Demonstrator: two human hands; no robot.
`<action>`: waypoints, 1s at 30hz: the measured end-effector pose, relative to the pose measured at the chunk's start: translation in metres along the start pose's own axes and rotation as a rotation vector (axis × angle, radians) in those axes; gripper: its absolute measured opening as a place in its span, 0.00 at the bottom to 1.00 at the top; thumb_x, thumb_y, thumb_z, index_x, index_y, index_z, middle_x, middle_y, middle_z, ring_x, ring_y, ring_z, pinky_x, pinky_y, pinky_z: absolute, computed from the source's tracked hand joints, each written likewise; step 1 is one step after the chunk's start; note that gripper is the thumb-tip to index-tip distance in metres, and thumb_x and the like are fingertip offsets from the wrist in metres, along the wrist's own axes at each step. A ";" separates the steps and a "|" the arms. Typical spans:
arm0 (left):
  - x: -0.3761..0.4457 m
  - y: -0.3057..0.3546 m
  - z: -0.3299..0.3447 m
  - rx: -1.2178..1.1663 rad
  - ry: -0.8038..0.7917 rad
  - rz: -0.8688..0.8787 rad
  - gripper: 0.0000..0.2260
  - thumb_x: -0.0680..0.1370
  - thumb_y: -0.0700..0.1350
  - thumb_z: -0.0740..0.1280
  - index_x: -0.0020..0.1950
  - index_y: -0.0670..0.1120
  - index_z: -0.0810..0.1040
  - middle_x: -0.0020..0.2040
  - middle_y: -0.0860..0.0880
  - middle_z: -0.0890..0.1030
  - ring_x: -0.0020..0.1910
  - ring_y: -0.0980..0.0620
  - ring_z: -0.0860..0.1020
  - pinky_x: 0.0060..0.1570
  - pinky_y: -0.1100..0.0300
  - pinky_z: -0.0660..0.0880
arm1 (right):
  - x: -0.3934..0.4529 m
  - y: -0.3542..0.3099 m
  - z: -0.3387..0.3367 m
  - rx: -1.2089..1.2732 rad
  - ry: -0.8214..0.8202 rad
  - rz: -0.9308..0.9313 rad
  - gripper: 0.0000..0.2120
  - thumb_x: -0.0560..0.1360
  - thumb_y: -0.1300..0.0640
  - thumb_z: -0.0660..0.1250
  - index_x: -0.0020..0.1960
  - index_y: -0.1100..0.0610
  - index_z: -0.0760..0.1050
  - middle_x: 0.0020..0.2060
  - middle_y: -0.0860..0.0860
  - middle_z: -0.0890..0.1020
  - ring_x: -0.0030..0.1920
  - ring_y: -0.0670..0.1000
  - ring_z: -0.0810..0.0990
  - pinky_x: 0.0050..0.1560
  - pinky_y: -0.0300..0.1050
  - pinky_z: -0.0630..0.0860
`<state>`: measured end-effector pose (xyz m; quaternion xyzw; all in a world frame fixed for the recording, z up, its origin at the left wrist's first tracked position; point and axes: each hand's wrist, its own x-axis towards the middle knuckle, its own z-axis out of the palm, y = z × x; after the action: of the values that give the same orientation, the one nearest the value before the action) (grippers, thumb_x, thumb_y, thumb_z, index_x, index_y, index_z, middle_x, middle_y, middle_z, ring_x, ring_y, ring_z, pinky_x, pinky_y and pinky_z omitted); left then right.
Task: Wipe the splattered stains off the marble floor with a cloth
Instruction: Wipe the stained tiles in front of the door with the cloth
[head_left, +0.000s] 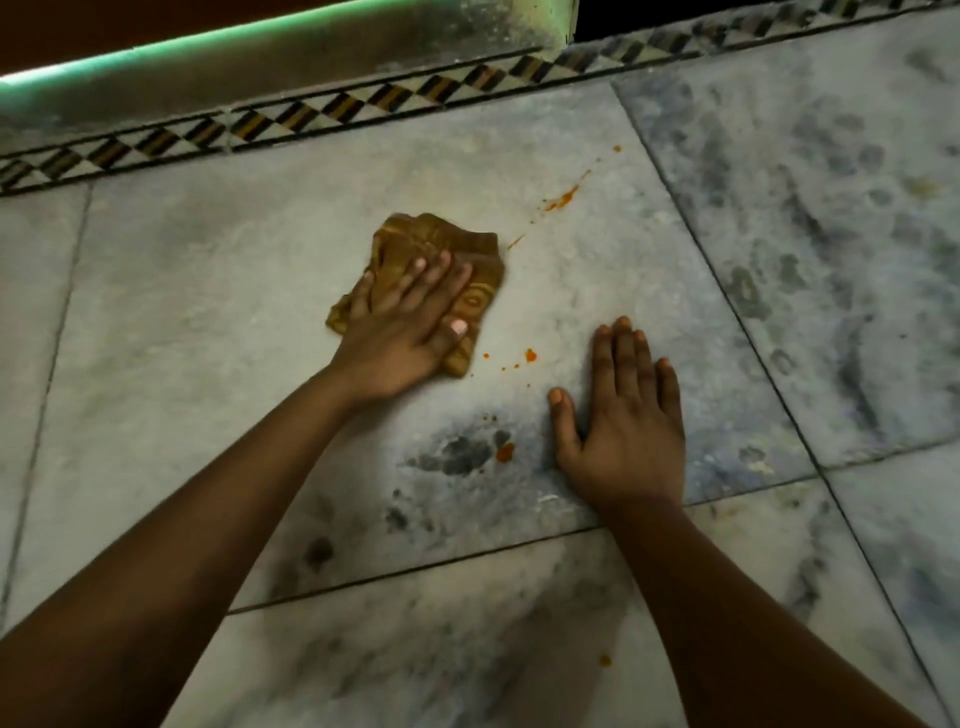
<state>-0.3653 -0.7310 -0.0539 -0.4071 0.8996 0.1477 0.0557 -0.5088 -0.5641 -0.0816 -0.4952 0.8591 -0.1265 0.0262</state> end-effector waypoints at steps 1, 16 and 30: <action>0.003 -0.002 -0.002 -0.008 0.011 -0.012 0.28 0.76 0.61 0.42 0.76 0.60 0.44 0.78 0.57 0.45 0.76 0.56 0.44 0.71 0.48 0.40 | 0.000 0.000 0.000 0.001 -0.001 0.000 0.35 0.76 0.41 0.47 0.75 0.62 0.57 0.74 0.59 0.60 0.74 0.57 0.59 0.72 0.50 0.46; 0.077 0.036 -0.007 0.025 0.028 0.064 0.22 0.82 0.55 0.46 0.76 0.59 0.46 0.78 0.55 0.46 0.76 0.54 0.45 0.71 0.44 0.41 | -0.001 -0.001 -0.002 0.042 -0.028 -0.009 0.36 0.74 0.40 0.43 0.76 0.59 0.52 0.76 0.57 0.55 0.76 0.54 0.52 0.74 0.50 0.43; 0.093 0.037 -0.011 0.028 0.046 0.247 0.22 0.81 0.57 0.46 0.76 0.60 0.50 0.78 0.56 0.50 0.76 0.55 0.46 0.71 0.47 0.41 | 0.000 -0.002 -0.001 0.086 0.004 0.023 0.34 0.75 0.42 0.50 0.75 0.60 0.58 0.74 0.58 0.61 0.74 0.56 0.59 0.72 0.51 0.48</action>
<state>-0.4544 -0.7782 -0.0556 -0.2956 0.9460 0.1316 0.0222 -0.5070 -0.5646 -0.0799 -0.4835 0.8586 -0.1638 0.0471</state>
